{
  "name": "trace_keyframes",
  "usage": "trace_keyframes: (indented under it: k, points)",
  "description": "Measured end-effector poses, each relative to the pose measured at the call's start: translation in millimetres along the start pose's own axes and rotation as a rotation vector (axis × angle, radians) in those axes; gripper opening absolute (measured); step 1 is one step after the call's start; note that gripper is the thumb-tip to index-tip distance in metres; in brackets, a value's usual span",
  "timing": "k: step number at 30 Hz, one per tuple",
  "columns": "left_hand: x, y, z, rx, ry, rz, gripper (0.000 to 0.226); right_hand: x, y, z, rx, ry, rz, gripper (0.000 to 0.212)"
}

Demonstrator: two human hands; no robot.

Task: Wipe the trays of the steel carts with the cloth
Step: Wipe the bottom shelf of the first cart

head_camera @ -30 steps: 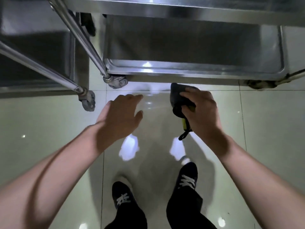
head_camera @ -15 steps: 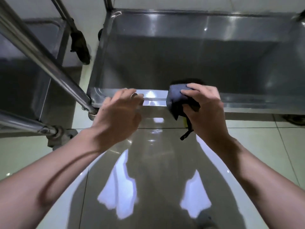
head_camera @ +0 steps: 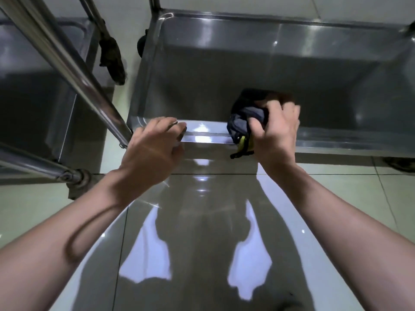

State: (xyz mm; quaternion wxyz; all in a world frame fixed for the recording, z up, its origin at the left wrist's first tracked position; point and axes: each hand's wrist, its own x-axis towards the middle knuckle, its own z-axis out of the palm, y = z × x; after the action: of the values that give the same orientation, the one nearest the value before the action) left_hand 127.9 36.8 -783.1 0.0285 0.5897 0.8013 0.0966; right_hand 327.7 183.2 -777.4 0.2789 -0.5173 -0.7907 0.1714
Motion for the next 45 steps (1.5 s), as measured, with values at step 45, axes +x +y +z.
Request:
trace_keyframes:
  k: [45]
  points:
    - [-53.5,-40.3,2.8,-0.092,-0.025,-0.087,0.044,-14.5,-98.0,132.8,-0.108,-0.401,-0.604,0.046]
